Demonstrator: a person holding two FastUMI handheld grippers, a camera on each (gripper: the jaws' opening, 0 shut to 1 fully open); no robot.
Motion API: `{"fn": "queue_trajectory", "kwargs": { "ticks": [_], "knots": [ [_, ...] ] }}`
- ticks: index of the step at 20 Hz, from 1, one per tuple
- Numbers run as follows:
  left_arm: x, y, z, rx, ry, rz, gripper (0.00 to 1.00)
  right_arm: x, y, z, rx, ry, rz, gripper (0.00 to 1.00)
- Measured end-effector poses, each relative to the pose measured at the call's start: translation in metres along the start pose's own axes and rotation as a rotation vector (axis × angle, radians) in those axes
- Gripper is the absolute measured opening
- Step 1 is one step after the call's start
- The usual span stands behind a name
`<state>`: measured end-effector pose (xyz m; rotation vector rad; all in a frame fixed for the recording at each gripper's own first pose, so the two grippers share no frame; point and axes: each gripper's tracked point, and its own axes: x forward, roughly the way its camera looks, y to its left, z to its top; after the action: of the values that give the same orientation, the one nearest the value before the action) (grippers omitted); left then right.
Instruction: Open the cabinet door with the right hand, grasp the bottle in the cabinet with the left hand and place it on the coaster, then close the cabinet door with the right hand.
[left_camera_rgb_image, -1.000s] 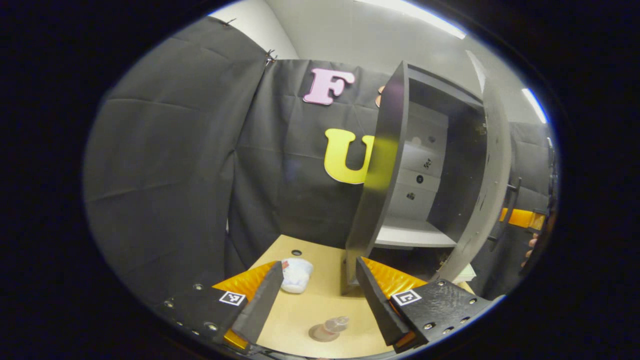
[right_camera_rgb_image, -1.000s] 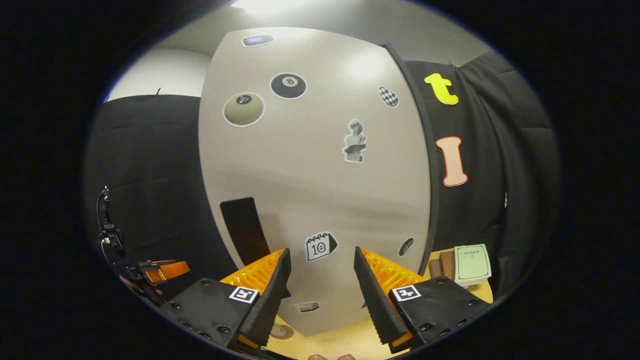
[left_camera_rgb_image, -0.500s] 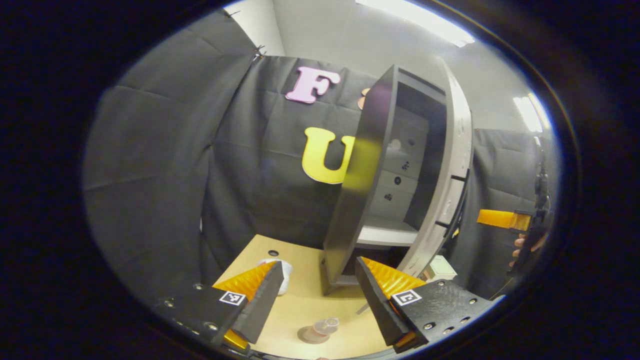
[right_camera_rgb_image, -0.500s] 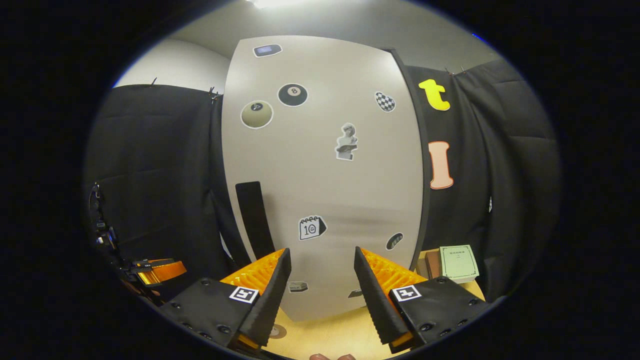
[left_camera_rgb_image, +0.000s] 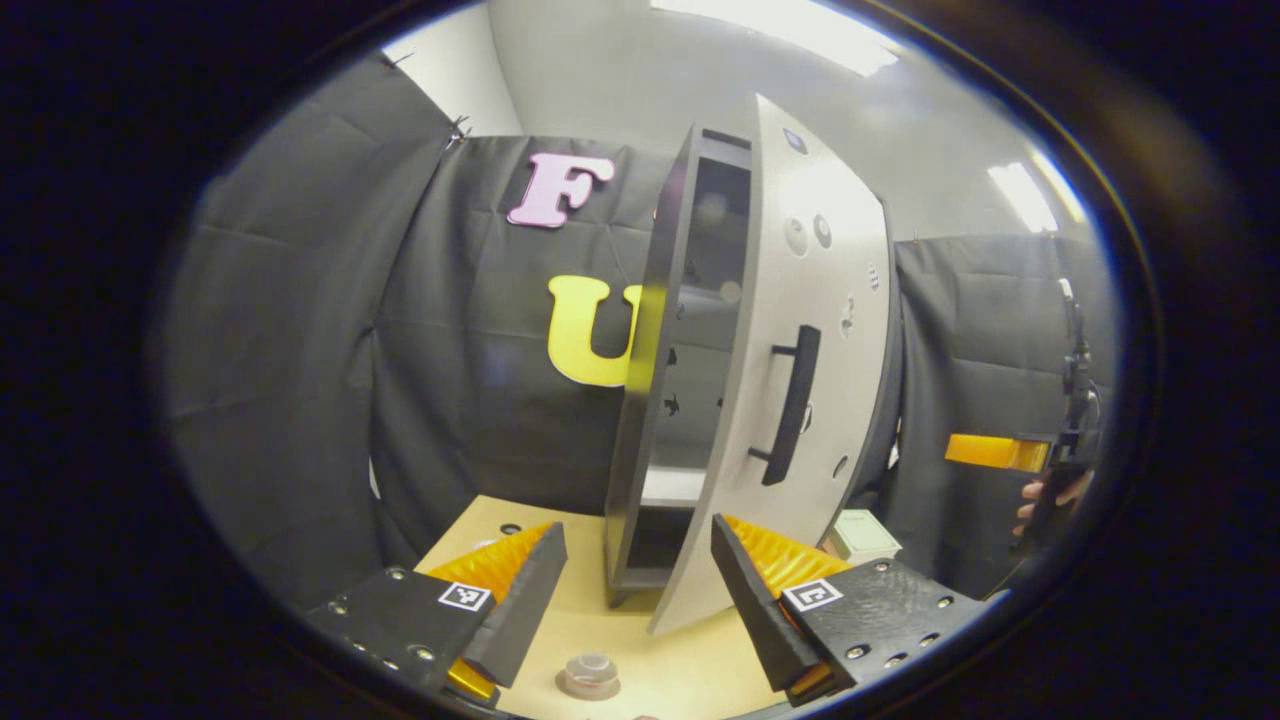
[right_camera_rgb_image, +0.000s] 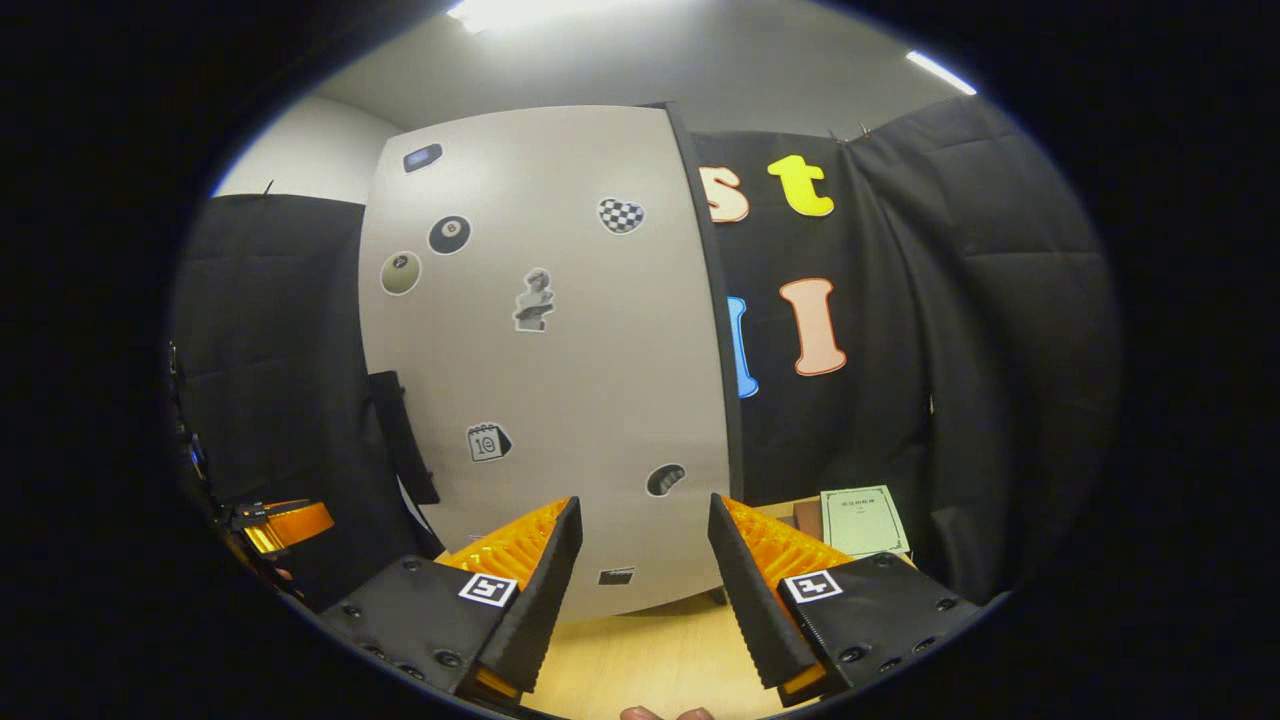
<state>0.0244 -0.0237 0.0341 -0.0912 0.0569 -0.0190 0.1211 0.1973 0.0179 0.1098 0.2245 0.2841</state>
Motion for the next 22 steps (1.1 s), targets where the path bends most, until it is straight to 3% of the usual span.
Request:
{"fn": "queue_trajectory", "kwargs": {
  "ticks": [4, 8, 9, 10, 12, 13, 15, 16, 18, 21, 22],
  "knots": [
    [-0.004, -0.038, 0.019, 0.052, -0.072, 0.062, 0.88, 0.004, -0.018, 0.006, -0.03, -0.042, 0.003, 0.82],
    [-0.003, -0.077, 0.014, -0.036, -0.107, 0.084, 0.89, -0.001, -0.026, -0.003, -0.01, -0.033, -0.007, 0.82],
    [-0.003, -0.083, 0.011, -0.045, -0.117, 0.096, 0.91, -0.003, -0.022, -0.009, 0.005, -0.017, 0.012, 0.75],
    [-0.002, -0.084, 0.008, -0.04, -0.124, 0.116, 0.89, -0.006, -0.018, -0.014, 0.006, 0.002, 0.036, 0.77],
    [-0.003, -0.09, -0.003, -0.021, -0.111, 0.154, 0.88, -0.012, -0.021, -0.023, -0.036, 0.033, 0.068, 0.94],
    [-0.002, -0.095, -0.006, -0.025, -0.1, 0.164, 0.89, -0.016, -0.025, -0.023, -0.063, 0.038, 0.078, 0.95],
    [-0.008, -0.105, -0.007, -0.059, -0.103, 0.169, 0.9, -0.016, -0.028, -0.022, -0.108, 0.027, 0.096, 0.95],
    [-0.013, -0.112, -0.006, -0.074, -0.111, 0.164, 0.9, -0.015, -0.03, -0.021, -0.125, 0.015, 0.097, 0.88],
    [-0.018, -0.118, 0.0, -0.074, -0.125, 0.173, 0.89, -0.015, -0.034, -0.014, -0.136, -0.019, 0.087, 0.97],
    [-0.023, -0.119, 0.005, -0.044, -0.128, 0.183, 0.88, -0.012, -0.03, -0.009, -0.111, -0.053, 0.086, 0.98],
    [-0.025, -0.12, 0.008, -0.031, -0.132, 0.185, 0.88, -0.012, -0.029, -0.012, -0.102, -0.039, 0.089, 0.93]
  ]
}}
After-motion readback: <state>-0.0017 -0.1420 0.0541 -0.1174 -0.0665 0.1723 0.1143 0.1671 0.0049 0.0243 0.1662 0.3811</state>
